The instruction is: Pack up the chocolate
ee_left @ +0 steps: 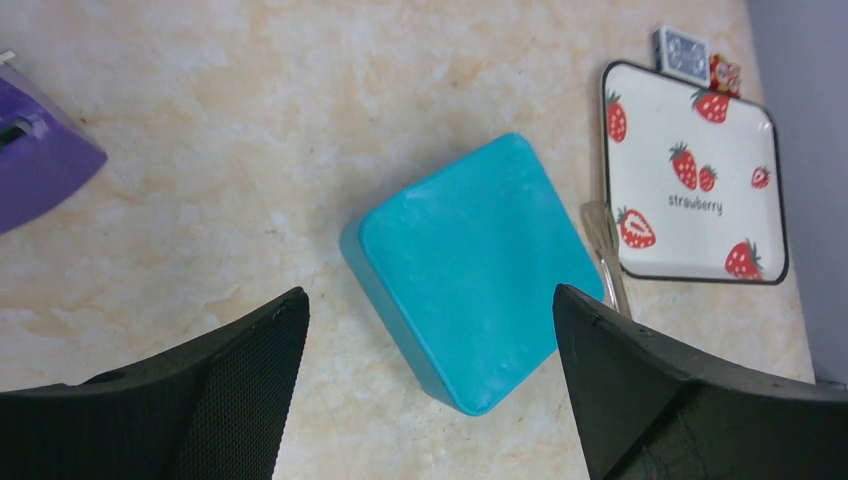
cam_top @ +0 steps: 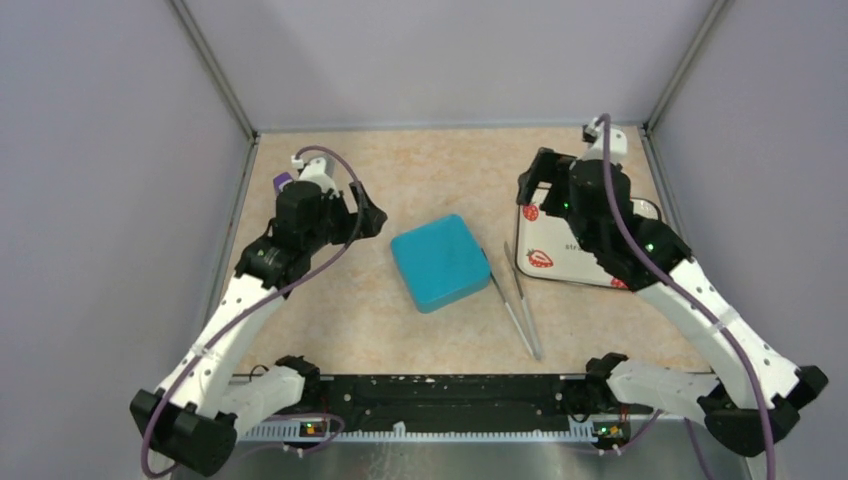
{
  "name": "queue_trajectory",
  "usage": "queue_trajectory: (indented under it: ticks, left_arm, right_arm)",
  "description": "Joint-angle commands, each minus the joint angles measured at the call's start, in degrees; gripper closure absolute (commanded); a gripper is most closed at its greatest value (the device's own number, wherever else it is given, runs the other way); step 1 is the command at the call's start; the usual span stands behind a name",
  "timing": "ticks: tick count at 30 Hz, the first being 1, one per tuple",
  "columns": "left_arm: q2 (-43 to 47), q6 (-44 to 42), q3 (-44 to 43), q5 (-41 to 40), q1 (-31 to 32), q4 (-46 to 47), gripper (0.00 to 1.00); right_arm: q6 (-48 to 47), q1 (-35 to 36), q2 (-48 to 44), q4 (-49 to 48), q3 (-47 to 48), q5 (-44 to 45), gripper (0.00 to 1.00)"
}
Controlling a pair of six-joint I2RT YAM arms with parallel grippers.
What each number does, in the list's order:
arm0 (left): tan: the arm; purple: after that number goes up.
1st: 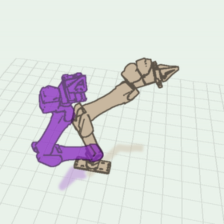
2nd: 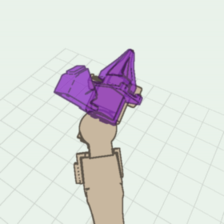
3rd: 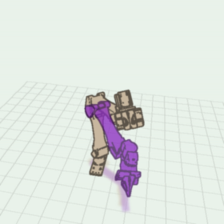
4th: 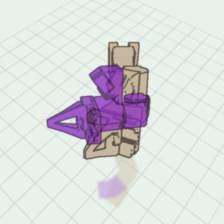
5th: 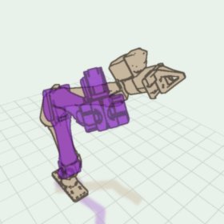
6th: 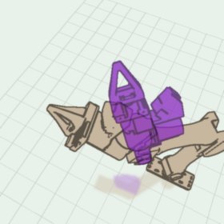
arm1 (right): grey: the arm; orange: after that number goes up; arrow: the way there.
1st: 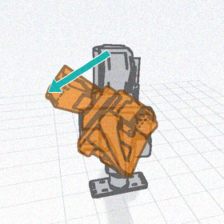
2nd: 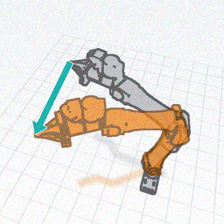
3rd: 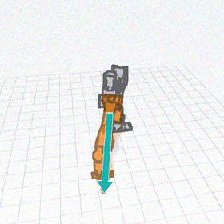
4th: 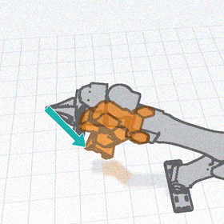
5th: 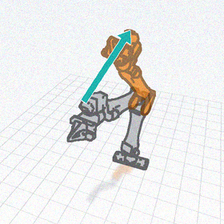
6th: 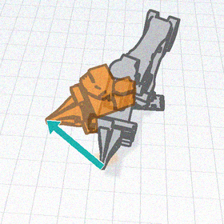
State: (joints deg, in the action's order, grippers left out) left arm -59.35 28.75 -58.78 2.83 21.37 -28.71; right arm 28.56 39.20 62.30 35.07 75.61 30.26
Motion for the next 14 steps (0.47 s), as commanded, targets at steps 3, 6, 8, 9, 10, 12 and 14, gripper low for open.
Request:
queue_trajectory:
  ticks: [3, 6, 8, 9, 10, 12, 14]
  left_arm:
    - [6.45, 1.17, 1.78, -7.11, -0.25, 4.46, 0.05]
    - [8.80, 1.48, 3.28, -7.68, -0.27, 6.54, 0.06]
    - [9.88, 1.63, 4.11, -7.81, -0.22, 7.79, 0.05]
    - [10.09, 1.58, 4.17, -7.84, -0.19, 8.02, 0.05]
    - [10.18, 1.57, 4.13, -7.96, -0.22, 8.13, 0.05]
    - [10.07, 1.53, 4.05, -8.43, -0.20, 8.18, 0.05]
    - [9.97, 1.74, 3.87, -9.24, -0.28, 8.06, 0.05]
  right_arm:
    - [1.09, -0.23, -9.62, 0.77, -8.29, 7.14, 0.06]
    - [2.61, -0.23, -11.80, 0.18, -10.40, 7.78, 0.06]
    - [3.34, -0.26, -11.71, 0.87, -10.72, 8.17, 0.06]
    - [3.62, -0.26, -11.45, 1.28, -10.74, 8.46, 0.06]
    - [3.80, -0.23, -11.35, 1.57, -10.69, 8.63, 0.06]
    - [3.80, -0.24, -10.92, 1.88, -10.87, 8.53, 0.05]
    - [3.62, -0.26, -10.00, 2.03, -10.67, 7.73, 0.06]
